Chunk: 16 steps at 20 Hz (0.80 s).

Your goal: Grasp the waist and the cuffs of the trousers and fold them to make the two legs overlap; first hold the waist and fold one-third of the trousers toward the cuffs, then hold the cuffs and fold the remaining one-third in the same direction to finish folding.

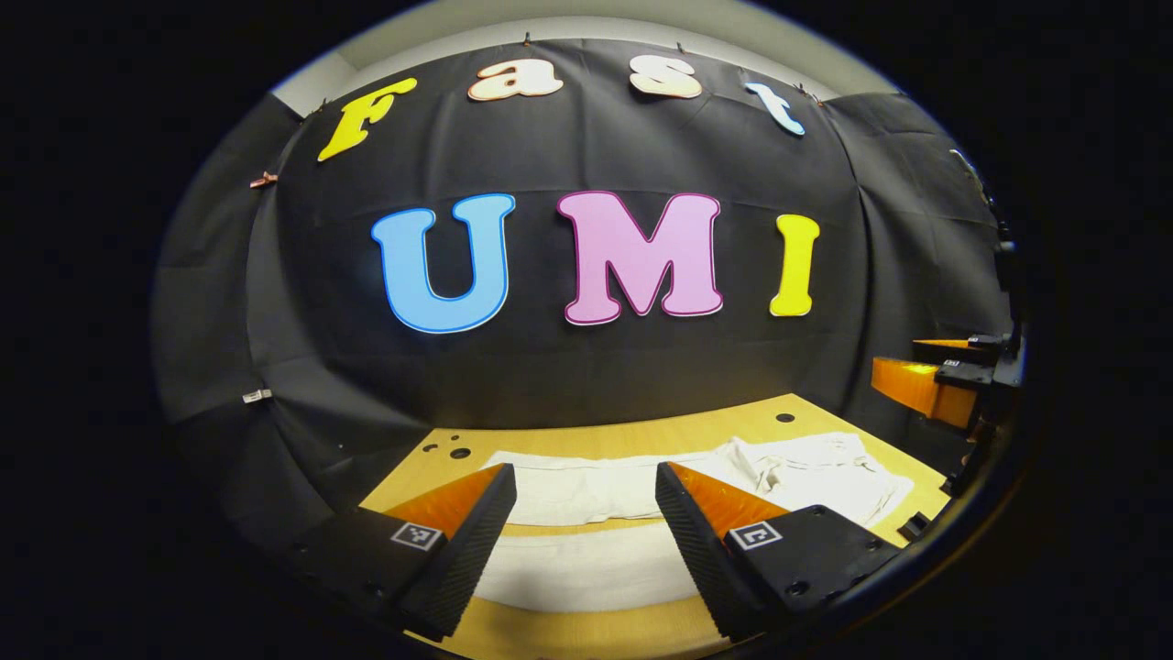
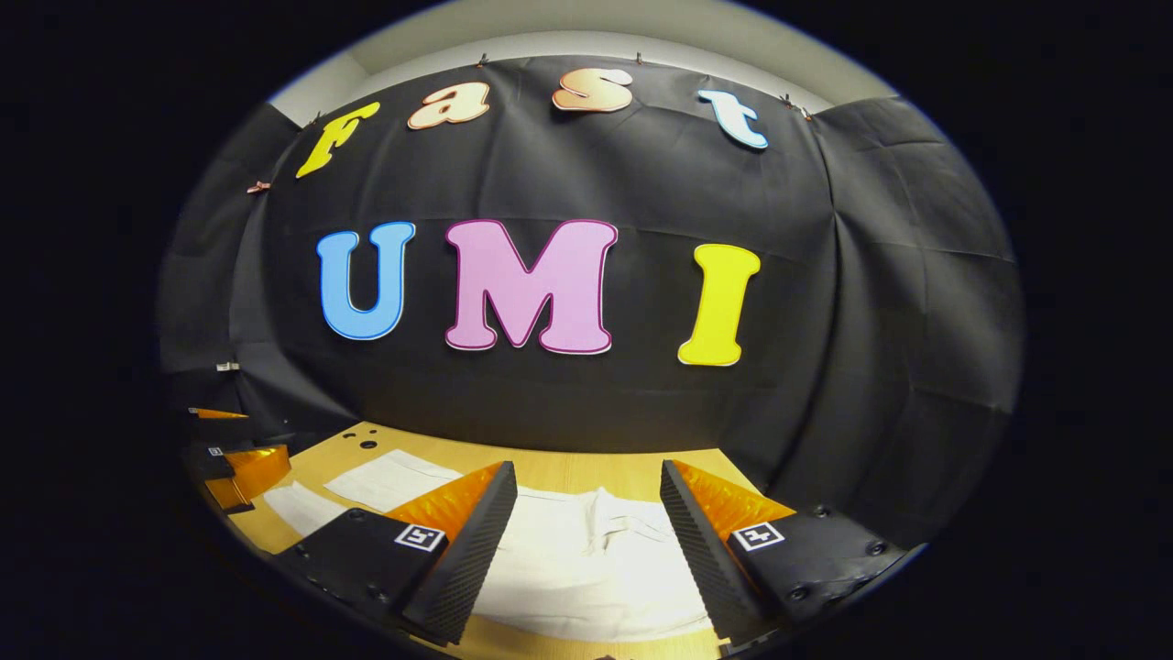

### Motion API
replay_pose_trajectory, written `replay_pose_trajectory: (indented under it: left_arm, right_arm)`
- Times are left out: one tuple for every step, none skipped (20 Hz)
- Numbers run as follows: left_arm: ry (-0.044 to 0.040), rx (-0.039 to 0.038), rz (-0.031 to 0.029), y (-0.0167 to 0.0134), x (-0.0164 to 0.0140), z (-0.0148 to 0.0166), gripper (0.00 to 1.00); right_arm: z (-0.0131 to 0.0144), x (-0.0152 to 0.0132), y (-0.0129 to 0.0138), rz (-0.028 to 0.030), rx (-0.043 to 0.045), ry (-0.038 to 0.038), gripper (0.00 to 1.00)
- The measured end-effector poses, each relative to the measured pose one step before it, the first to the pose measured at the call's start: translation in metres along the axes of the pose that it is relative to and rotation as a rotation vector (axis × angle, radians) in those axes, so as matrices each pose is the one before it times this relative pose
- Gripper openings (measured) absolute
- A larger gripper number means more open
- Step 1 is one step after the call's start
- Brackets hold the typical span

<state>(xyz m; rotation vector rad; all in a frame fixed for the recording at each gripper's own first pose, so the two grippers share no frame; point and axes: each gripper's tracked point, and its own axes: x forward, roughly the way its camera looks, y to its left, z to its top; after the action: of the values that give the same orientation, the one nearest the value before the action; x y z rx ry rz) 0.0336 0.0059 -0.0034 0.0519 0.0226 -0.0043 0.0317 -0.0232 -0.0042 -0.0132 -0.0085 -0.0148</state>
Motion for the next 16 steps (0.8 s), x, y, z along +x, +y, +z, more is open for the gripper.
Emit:
replay_pose_trajectory:
  left_arm:
    - [-0.00106, -0.00254, 0.00630, 0.00275, 0.00160, -0.00050, 0.97]
    - [-0.00025, -0.00813, 0.00775, 0.00271, 0.00273, 0.00000, 0.96]
    - [0.00148, -0.01043, 0.00803, 0.00255, 0.00229, -0.00088, 0.96]
    - [0.00549, -0.00904, 0.00770, 0.00287, 0.00273, -0.00076, 0.97]
    - [0.00551, -0.00701, 0.00875, 0.00277, 0.00232, -0.00386, 0.97]
    - [0.00552, -0.00616, 0.01214, 0.00312, 0.00205, -0.00099, 0.97]
    - [0.00779, -0.00819, 0.01145, 0.00442, 0.00284, -0.00346, 0.97]
    - [0.00987, -0.00963, 0.01161, 0.00351, 0.00202, -0.00306, 0.97]
    - [0.00878, -0.00806, 0.01526, 0.00419, 0.00210, -0.00339, 0.97]
    - [0.00737, -0.00534, 0.01569, 0.00389, 0.00236, -0.00122, 0.96]
    - [0.00547, -0.00220, 0.01418, 0.00286, 0.00190, -0.00287, 0.97]
    - [0.00150, 0.00248, 0.01405, 0.00377, 0.00171, -0.00028, 0.96]
    - [0.00006, 0.00543, 0.01601, 0.00556, 0.00081, -0.00045, 0.97]
    - [0.00077, 0.00610, 0.01465, 0.00469, 0.00107, 0.00093, 0.97]
    - [0.00160, 0.00592, 0.01131, 0.00324, 0.00175, -0.00174, 0.96]
    - [0.00359, 0.00619, 0.00973, 0.00431, 0.00135, -0.00067, 0.96]
  right_arm:
    - [0.00008, 0.00309, -0.00484, -0.01366, -0.00551, -0.00038, 0.97]
    - [-0.00055, 0.00354, -0.00395, -0.00967, -0.01229, -0.00007, 0.97]
    - [0.00075, 0.00331, -0.00231, -0.00457, -0.01682, -0.00268, 0.97]
    - [0.00137, 0.00317, -0.00161, 0.00465, -0.01600, -0.00640, 0.97]
    - [0.00266, 0.00318, 0.00051, 0.01526, -0.01510, -0.01218, 0.98]
    - [0.00262, 0.00303, -0.00163, 0.01057, -0.02140, -0.01243, 0.97]
    - [0.00346, 0.00386, -0.00578, 0.00123, -0.02522, -0.01661, 0.97]
    - [0.00480, 0.00341, -0.00625, -0.00121, -0.02449, -0.02067, 0.97]
    - [0.00222, 0.00582, -0.00615, 0.00016, -0.03155, -0.01422, 0.97]
    - [-0.00129, 0.00441, -0.00406, 0.00527, -0.02973, -0.00415, 0.97]
    - [-0.00347, 0.00441, -0.00457, 0.00694, -0.03583, 0.00019, 0.97]
    - [-0.00422, 0.00372, -0.00602, 0.00627, -0.04417, 0.00188, 0.97]
    - [-0.00345, 0.00243, -0.00639, 0.00482, -0.04602, -0.00019, 0.97]
    - [-0.00439, 0.00181, -0.00645, 0.00547, -0.03842, 0.00044, 0.97]
    - [-0.00641, 0.00224, -0.00545, 0.00666, -0.03122, 0.00471, 0.97]
    - [-0.00868, 0.00244, -0.00442, 0.00946, -0.02484, 0.01147, 0.97]
